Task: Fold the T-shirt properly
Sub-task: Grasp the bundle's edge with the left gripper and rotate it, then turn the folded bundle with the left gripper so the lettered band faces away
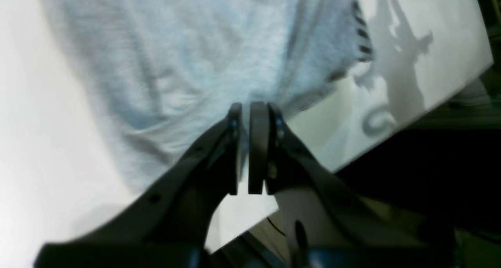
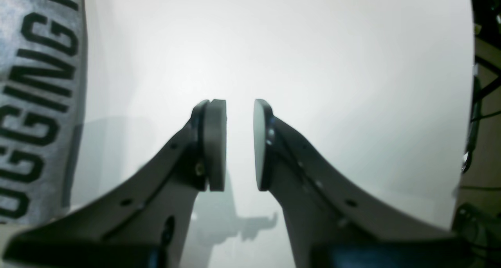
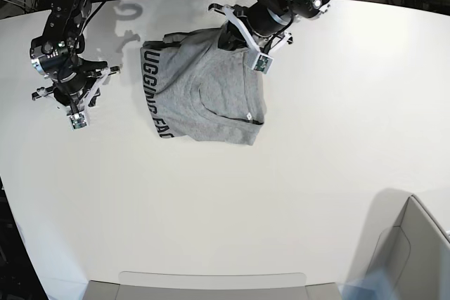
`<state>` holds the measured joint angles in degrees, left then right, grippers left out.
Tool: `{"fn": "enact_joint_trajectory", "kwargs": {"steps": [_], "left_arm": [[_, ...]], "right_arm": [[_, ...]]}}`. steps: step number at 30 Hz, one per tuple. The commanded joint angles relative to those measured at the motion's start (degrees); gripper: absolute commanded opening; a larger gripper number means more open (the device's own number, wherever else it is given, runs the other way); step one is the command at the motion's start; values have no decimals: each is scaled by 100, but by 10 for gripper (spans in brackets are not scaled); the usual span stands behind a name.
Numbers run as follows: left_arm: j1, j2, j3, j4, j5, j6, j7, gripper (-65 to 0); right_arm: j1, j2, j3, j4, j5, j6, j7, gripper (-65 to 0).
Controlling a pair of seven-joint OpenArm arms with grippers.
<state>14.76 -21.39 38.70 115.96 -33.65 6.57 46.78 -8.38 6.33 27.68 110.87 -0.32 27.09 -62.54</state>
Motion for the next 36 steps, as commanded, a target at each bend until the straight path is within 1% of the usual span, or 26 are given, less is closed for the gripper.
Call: {"fn": "enact_joint_trajectory", "kwargs": {"steps": [1,4,6,8,9,11,13,16,18,23,24,25,27,28,29,31,32,34,36], "left_arm": [[-224,7,47,30,196,7,-85,-616],[-364,51,29,-392,565,7,205,-616],[-391,51,29,-840,626,7,337,-616],[-505,33,-41,-1183,626,16,346,-616],[-505,33,-226,-1332,626,16,354,-616],[-250,42,-744,-1438,626,16,372,-616],[-48,42,-1193,-1350,626,-2,363,-616],[58,33,-1694,-919,618,-11,407,-616],[66,33,-1887,-647,618,-11,416,-616],[49,42,-2081,-58,618,7,381,-616],[49,42,-2081,21,618,7,363,-616],[58,42,-2081,74,618,7,354,-616],[66,42,-2081,83,618,7,354,-616],[75,42,-2063,83,618,7,372,-616],[84,42,-2046,83,618,7,390,-617],[313,24,-2046,83,618,7,390,-629],[400,16,-2054,92,618,-2,363,-650],[568,16,-2081,92,618,-2,363,-650],[611,-2,-2037,92,618,-19,416,-650]], "right_arm": [[69,49,5,65,-8,29,96,-524],[87,49,-3,-32,-8,29,96,-524],[87,49,-3,-32,-8,29,96,-524],[95,66,-3,-32,-8,29,96,-524],[113,84,-3,-32,-8,29,96,-524],[192,93,14,-32,-8,29,96,-524],[210,93,5,-41,-8,29,96,-524],[210,75,-21,-41,-8,29,96,-524],[280,49,-118,-41,-8,29,96,-524],[333,57,-759,-41,-8,56,114,-524],[342,75,-935,-32,-8,117,114,-524],[421,84,-1155,-6,-8,267,114,-524],[579,49,-1489,-6,-8,653,114,-526],[684,49,-1647,-6,-8,829,114,-538],[781,40,-1788,-23,-8,917,114,-556],[1001,31,-2069,-41,-8,988,114,-618],[1089,-13,-2175,-41,-8,988,114,-647],[1291,-136,-2359,-58,-17,1023,114,-650],[1432,-171,-2579,-225,-34,1031,114,-650]]}}
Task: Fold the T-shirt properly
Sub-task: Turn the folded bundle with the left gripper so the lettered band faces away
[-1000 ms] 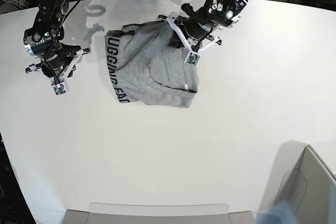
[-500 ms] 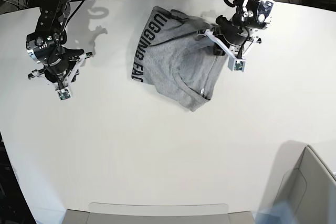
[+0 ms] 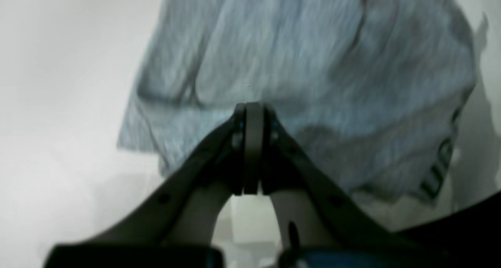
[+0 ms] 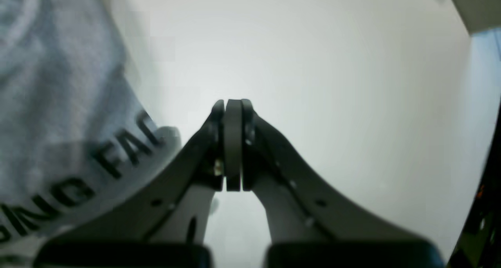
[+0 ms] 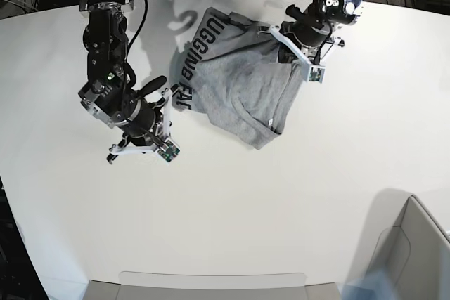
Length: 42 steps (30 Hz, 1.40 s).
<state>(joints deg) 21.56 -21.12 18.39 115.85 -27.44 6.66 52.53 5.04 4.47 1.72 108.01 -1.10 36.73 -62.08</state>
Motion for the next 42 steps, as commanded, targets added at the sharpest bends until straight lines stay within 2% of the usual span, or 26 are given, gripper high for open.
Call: {"fn": "enact_joint_trajectory", "kwargs": {"steps": [1,7,9,11,13,20,26,31,33,36,39,42], "left_arm": [[-59,-28,11,103,-3,-28,-150,-650],[55,-28,20,-144,14,-46,-124,-650],[-253,-28,20,-425,14,-46,158,-650],[-534,-11,20,-715,14,-46,509,-650],[-728,-11,-6,-926,14,-37,624,-650],[-1528,-2,11,-1656,14,-46,624,-650],[-2574,60,11,-2394,-3,-46,624,-650],[-3172,183,-33,-2772,6,-46,632,-650],[-3268,165,-103,-2631,6,-11,632,-650],[-3233,192,-604,-2095,6,-11,632,-650],[-3005,341,-1017,-1304,-12,-46,632,-650],[-2451,350,-1132,-434,-12,-55,632,-650]], "right_arm": [[178,15,-176,-106,36,68,59,-650],[432,76,-1011,-1407,27,68,77,-650],[512,59,-1231,-1838,27,59,94,-650],[529,59,-1433,-2172,27,24,384,-650],[485,59,-1583,-2357,27,24,604,-650],[-148,50,-1750,-2119,27,24,604,-650],[-869,32,-1750,-1460,27,15,604,-650],[-1044,32,-1670,-1152,27,6,648,-650],[-1044,23,-1442,-897,27,-55,648,-650],[-1027,-196,-809,-405,62,-425,657,-650],[-904,-522,255,158,62,-759,789,-650],[-781,-733,1169,492,62,-776,877,-650]]}}
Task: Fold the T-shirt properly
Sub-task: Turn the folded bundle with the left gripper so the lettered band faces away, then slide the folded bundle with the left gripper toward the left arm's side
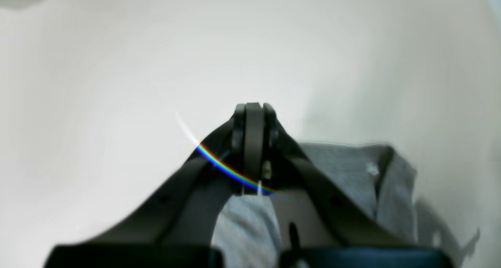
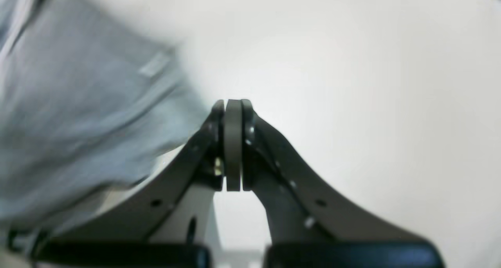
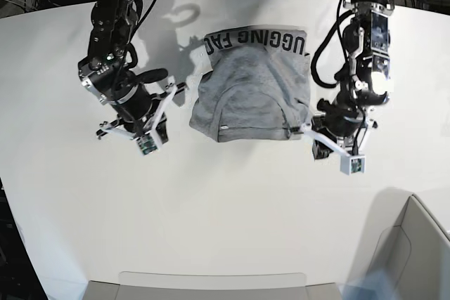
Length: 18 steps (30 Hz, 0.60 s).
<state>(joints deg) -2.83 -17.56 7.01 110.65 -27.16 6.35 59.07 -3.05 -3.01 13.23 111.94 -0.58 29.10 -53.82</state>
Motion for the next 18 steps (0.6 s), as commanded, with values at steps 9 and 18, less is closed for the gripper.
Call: {"fn": "enact_joint_trajectory", "kwargs": {"steps": [9,18], "left_arm": [[1079,-340,1748,333,-14,-24,-346,-650],[578,-367,2319,-1610,-5,2,-487,-650]], "right_arm": [[-201,41,1266,169,10,-14,42,-650],[-623,76,1318,177,18,-14,42,-650]]}}
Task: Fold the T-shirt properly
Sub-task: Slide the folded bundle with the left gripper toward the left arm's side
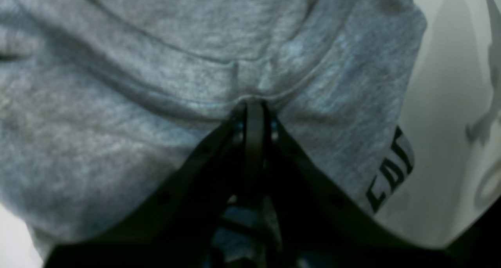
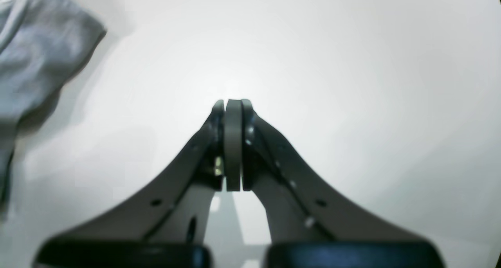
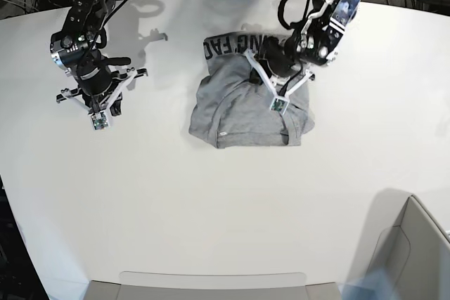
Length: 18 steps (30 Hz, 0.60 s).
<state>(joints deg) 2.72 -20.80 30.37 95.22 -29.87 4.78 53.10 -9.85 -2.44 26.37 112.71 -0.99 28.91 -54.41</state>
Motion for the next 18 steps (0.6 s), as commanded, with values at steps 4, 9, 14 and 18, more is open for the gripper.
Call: {"fn": "enact_joint_trajectory", "kwargs": {"steps": [4,9,14,18], "left_arm": [[-30,-369,-88,-313,266,160,-198,-650],[-382,-887,-316,-788,266,133,-277,-650],[-804,-1301,-351,-1412,257,133,-523,-650],[-1024,-1424,-360,-1816,257,133,-734,-650]], "right_arm": [[-13,28,5,101,60,6,101,-650],[-57,-7,5,101,60,6,101,-650],[-75,11,-13,101,60,6,101,-650],[-83,-16,-39,101,60,6,101,-650]]}}
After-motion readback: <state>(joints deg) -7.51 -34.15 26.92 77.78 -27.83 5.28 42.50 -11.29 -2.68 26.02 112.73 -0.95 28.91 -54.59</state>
